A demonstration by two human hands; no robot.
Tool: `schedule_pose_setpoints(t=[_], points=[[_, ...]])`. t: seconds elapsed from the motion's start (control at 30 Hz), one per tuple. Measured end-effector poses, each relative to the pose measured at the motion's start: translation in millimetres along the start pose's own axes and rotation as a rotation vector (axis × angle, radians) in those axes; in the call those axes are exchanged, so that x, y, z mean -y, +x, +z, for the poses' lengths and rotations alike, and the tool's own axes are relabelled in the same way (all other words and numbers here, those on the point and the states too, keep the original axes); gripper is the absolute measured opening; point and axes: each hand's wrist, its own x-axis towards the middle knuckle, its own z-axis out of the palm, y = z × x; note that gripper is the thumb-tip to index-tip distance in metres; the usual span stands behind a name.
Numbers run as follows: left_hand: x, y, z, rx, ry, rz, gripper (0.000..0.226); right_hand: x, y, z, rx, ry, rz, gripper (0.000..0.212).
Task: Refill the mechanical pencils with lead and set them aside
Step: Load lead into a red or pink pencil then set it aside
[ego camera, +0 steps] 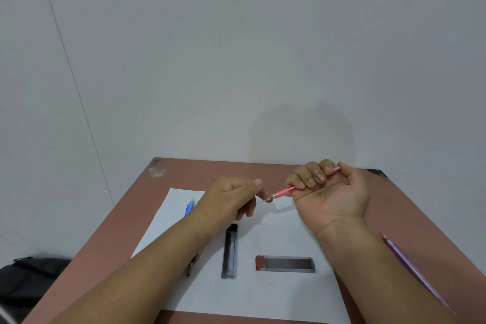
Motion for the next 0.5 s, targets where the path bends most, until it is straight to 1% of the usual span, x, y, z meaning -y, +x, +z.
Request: schedule_pose_setpoints(t=[0.13, 0.27, 0.4, 0.5], points=[[2.4, 0.7, 0.3, -0.007, 0.024, -0.006, 0.029, 1.0, 0.1, -0.4, -0.008, 0.007, 0.002, 0.021], [1.9, 1.5, -0.6, -0.006, -0.011, -0.008, 0.022, 1.2, 0.3, -0.2, -0.012, 0.012, -0.002, 0.021], [1.0, 0.8, -0.5, 0.01, -0.028, -0.003, 0.026, 2.3, -0.1, 0.6, -0.011, 0.022, -0.003, 0.021], [1.1, 0.7, 0.1, 0.014, -0.029, 0.001, 0.031, 2.8, 0.1, -0.5, -0.022, 0.035, 0.002, 0.028]])
